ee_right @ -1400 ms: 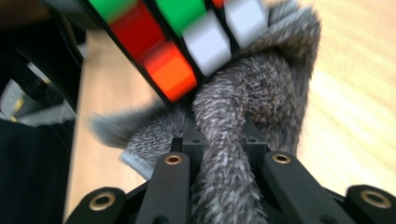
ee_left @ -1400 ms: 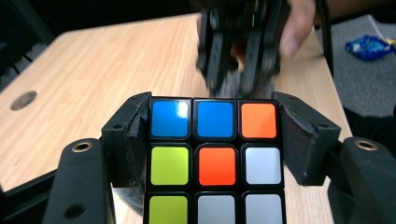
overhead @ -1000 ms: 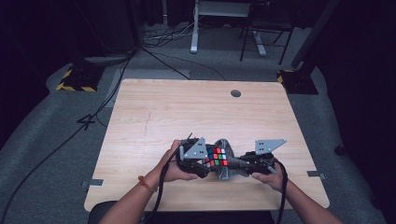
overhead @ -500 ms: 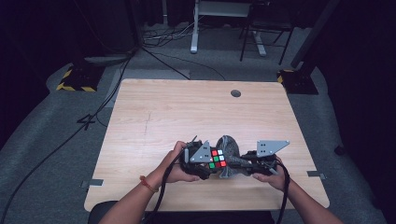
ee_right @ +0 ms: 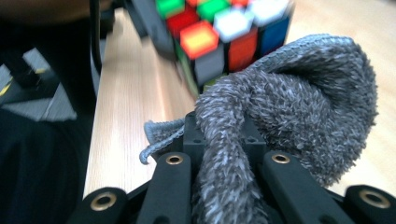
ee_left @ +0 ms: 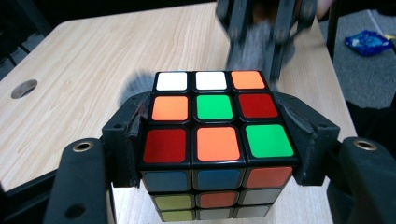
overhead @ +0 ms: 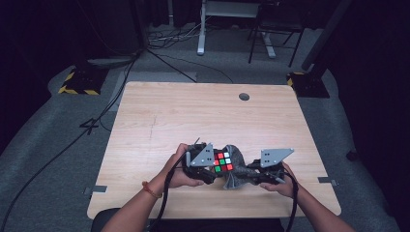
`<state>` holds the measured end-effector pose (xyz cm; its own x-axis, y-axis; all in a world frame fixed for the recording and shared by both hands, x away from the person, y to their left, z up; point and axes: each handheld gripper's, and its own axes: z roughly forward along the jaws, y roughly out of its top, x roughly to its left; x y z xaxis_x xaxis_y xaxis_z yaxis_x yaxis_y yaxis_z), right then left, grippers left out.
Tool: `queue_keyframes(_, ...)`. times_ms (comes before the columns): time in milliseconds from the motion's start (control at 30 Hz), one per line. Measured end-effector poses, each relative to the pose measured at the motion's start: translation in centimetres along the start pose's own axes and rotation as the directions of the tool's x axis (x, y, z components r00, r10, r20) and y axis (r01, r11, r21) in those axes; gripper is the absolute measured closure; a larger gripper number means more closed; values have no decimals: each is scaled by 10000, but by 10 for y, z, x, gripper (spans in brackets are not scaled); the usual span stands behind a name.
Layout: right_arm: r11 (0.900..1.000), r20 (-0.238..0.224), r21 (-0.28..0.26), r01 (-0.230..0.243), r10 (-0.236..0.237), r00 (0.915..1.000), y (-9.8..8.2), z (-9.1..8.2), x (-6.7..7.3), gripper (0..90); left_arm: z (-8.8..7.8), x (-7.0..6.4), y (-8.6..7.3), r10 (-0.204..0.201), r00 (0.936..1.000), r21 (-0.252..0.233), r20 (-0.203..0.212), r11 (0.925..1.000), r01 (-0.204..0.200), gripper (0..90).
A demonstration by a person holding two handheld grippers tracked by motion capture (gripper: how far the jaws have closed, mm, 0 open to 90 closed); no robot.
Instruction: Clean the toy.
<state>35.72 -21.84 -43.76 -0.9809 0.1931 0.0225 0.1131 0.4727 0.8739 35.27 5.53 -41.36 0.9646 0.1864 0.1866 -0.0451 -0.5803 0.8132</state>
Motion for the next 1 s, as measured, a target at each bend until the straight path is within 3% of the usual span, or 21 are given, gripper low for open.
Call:
queue_keyframes(133, 9973, 344, -735, 6, 19, 9994, 6, -12, 0, 787, 3, -3, 1, 175, 9998, -1, 116, 9998, -175, 339)
queue_keyframes(233, 9964, 396, -851, -3, 37, 9992, 7, -14, 0, 786, 3, -4, 2, 176, 9996, -122, 199, 9998, -173, 338)
queue_keyframes(333, 9984, 406, -558, -72, 95, 9991, 4, -8, -1, 786, 3, -4, 2, 222, 9993, -163, 287, 9996, -218, 338)
queue_keyframes(500, 9998, -23, -14, -206, 206, 9998, -1, -1, -3, 786, -2, -3, 4, 154, 9996, -443, 239, 9989, -143, 338)
queue_keyframes(600, 9997, -177, 247, 31, -27, 9998, -1, 2, 0, 785, -6, -1, 3, 67, 9999, -529, 106, 9986, -61, 339)
queue_keyframes(667, 9998, -342, 173, 119, -113, 9994, 0, 1, 1, 785, -8, 1, 2, 72, 9999, -438, -125, 9990, -77, 338)
queue_keyframes(800, 9994, -321, -274, 217, -226, 9992, 4, -7, 3, 784, -6, 3, -1, 36, 10000, -292, -92, 9996, -38, 339)
queue_keyframes(933, 9957, 153, -913, 175, -162, 9998, 7, -16, 1, 783, -2, -2, 1, 142, 9998, -303, 173, 9994, -136, 338)
queue_keyframes(1000, 9968, 323, -804, 50, -24, 9995, 6, -15, -1, 783, -1, -5, 3, 182, 9994, -482, 297, 9987, -167, 338)
